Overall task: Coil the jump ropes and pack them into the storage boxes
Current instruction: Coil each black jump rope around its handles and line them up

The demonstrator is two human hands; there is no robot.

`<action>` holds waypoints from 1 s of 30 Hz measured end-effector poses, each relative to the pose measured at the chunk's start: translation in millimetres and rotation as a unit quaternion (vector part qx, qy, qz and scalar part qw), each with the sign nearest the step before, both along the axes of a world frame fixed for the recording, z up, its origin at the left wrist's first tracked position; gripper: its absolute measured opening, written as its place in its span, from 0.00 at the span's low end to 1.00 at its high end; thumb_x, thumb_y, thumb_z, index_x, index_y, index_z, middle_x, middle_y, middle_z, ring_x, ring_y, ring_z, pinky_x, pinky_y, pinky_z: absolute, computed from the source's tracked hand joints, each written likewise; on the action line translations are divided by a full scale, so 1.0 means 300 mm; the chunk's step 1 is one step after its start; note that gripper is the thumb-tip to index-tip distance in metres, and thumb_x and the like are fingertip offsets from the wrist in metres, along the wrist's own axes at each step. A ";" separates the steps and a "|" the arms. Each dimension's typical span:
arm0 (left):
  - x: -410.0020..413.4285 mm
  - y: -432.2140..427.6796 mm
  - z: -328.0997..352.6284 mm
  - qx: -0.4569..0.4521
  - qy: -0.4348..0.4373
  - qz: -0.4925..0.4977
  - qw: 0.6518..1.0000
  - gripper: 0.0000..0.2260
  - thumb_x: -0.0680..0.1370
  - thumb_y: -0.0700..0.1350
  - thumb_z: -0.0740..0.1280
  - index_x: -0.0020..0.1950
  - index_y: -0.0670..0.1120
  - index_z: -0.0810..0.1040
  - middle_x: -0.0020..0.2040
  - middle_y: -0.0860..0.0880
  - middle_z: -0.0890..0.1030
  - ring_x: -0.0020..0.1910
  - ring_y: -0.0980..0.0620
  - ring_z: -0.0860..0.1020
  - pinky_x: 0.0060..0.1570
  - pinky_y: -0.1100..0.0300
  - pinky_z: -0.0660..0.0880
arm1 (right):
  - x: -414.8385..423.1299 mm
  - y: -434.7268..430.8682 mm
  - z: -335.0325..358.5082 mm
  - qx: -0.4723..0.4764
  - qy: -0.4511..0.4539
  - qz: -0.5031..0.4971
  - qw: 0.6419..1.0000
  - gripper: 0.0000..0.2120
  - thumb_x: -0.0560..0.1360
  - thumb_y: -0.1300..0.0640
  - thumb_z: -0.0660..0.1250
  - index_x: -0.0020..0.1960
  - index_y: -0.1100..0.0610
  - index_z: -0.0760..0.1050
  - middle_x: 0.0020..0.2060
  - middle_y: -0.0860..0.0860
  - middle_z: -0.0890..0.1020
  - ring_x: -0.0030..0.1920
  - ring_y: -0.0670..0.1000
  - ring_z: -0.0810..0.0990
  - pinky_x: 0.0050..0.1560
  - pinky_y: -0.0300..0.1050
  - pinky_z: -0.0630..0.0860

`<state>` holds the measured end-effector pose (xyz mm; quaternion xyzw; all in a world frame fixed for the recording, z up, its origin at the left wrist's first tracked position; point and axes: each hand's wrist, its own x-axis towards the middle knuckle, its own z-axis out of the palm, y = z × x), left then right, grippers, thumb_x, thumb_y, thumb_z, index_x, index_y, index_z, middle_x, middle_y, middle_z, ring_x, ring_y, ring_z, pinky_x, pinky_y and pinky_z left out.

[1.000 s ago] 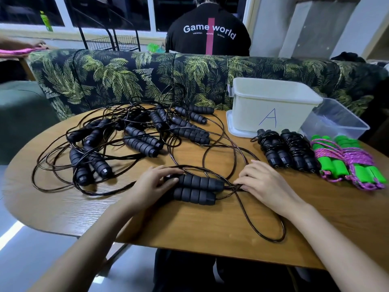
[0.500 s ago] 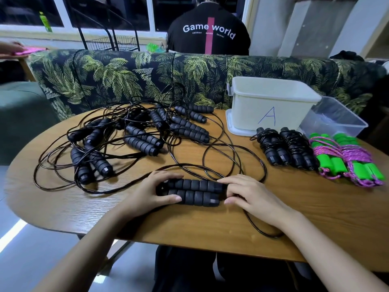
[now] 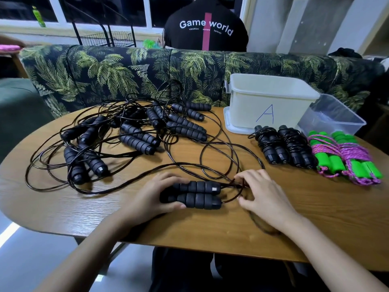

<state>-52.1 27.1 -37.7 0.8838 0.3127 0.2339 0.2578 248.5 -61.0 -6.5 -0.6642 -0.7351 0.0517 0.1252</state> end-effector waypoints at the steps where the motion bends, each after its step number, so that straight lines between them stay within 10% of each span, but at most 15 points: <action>1: 0.002 0.002 -0.001 -0.003 -0.001 0.002 1.000 0.24 0.73 0.60 0.73 0.67 0.59 0.74 0.64 0.60 0.73 0.66 0.57 0.72 0.65 0.56 0.70 | 0.011 0.017 0.004 0.011 -0.012 -0.012 1.000 0.20 0.78 0.50 0.66 0.69 0.45 0.68 0.63 0.38 0.69 0.65 0.41 0.66 0.65 0.41 0.66; 12: 0.048 0.020 -0.032 0.010 -0.020 0.096 0.995 0.28 0.70 0.65 0.67 0.68 0.59 0.72 0.63 0.62 0.71 0.64 0.57 0.69 0.65 0.55 0.71 | 0.063 0.381 -0.044 0.157 -0.067 0.022 0.985 0.08 0.70 0.64 0.74 0.42 0.59 0.75 0.41 0.53 0.77 0.41 0.56 0.76 0.34 0.44 0.67; 25: 0.064 0.047 -0.029 0.006 -0.018 0.108 0.994 0.28 0.70 0.65 0.67 0.67 0.55 0.73 0.62 0.57 0.75 0.62 0.53 0.71 0.64 0.50 0.70 | 0.149 0.145 -0.007 0.041 0.042 0.100 0.993 0.20 0.75 0.56 0.70 0.65 0.43 0.73 0.68 0.35 0.68 0.72 0.39 0.58 0.70 0.51 0.66; 30: 0.035 0.045 -0.032 -0.004 -0.005 0.041 0.999 0.27 0.71 0.63 0.70 0.67 0.59 0.70 0.63 0.60 0.73 0.65 0.55 0.70 0.65 0.57 0.69 | 0.064 0.165 0.000 0.033 -0.072 0.192 0.978 0.28 0.75 0.45 0.69 0.73 0.46 0.67 0.70 0.39 0.70 0.75 0.43 0.60 0.74 0.42 0.52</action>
